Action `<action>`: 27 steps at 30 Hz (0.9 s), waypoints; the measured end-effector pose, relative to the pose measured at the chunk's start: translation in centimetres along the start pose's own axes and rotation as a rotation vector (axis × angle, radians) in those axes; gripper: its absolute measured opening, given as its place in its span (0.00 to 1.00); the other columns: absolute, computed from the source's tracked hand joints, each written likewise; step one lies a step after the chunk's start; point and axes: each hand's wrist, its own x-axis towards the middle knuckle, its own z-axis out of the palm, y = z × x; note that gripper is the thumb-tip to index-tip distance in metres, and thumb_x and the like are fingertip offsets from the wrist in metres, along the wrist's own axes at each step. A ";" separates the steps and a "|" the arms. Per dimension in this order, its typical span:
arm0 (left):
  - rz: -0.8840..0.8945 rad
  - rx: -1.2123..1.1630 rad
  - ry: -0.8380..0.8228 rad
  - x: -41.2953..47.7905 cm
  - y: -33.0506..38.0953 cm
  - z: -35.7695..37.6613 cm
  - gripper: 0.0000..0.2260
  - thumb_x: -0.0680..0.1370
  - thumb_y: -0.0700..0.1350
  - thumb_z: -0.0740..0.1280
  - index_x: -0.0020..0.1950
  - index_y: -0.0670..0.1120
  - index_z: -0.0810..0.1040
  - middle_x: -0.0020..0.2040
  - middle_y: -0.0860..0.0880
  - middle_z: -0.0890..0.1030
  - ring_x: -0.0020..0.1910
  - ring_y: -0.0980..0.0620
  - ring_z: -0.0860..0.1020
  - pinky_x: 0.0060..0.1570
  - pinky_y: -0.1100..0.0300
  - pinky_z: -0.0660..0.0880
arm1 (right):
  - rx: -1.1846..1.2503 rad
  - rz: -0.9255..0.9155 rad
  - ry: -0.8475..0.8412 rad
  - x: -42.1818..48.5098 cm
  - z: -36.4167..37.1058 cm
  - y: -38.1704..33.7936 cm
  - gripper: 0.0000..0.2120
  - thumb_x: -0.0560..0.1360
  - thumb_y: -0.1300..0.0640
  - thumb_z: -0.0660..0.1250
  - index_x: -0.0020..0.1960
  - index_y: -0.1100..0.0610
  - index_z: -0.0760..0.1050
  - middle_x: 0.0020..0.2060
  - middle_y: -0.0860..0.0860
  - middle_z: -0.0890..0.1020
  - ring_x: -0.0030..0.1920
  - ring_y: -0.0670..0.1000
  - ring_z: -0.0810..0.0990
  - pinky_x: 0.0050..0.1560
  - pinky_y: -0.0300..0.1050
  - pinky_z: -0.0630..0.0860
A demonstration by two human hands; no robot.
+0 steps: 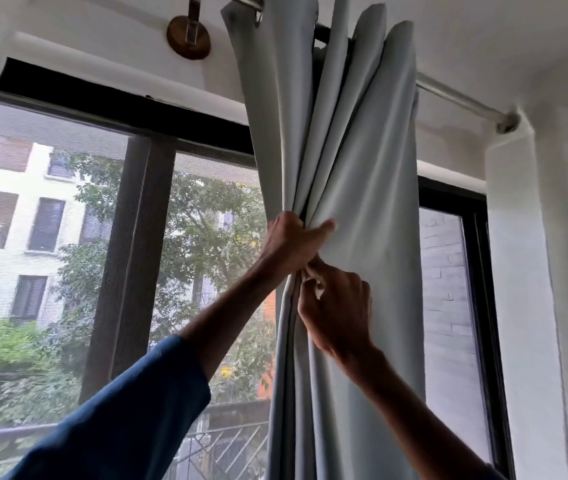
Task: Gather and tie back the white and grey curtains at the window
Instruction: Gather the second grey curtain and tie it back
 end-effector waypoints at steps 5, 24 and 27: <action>0.004 0.150 0.109 -0.2 0.0 0.9 0.11 0.67 0.45 0.74 0.36 0.42 0.73 0.33 0.51 0.70 0.34 0.52 0.68 0.29 0.61 0.62 | 0.251 0.099 -0.120 0.8 -0.8 2.5 0.18 0.75 0.60 0.62 0.57 0.42 0.82 0.43 0.43 0.87 0.41 0.43 0.84 0.49 0.42 0.80; 0.165 0.178 0.077 -1.5 -0.2 0.5 0.11 0.76 0.47 0.70 0.39 0.45 0.72 0.41 0.44 0.74 0.46 0.47 0.68 0.37 0.56 0.63 | 0.272 0.663 0.163 7.1 -1.2 17.4 0.16 0.69 0.50 0.77 0.54 0.56 0.84 0.46 0.55 0.87 0.46 0.53 0.84 0.51 0.44 0.74; 0.161 0.215 0.114 -1.8 -0.1 1.1 0.11 0.78 0.47 0.69 0.52 0.40 0.77 0.52 0.40 0.77 0.54 0.43 0.72 0.49 0.53 0.70 | 0.252 0.560 0.280 6.7 -1.5 15.2 0.09 0.71 0.55 0.73 0.50 0.55 0.85 0.41 0.53 0.86 0.42 0.51 0.83 0.40 0.37 0.70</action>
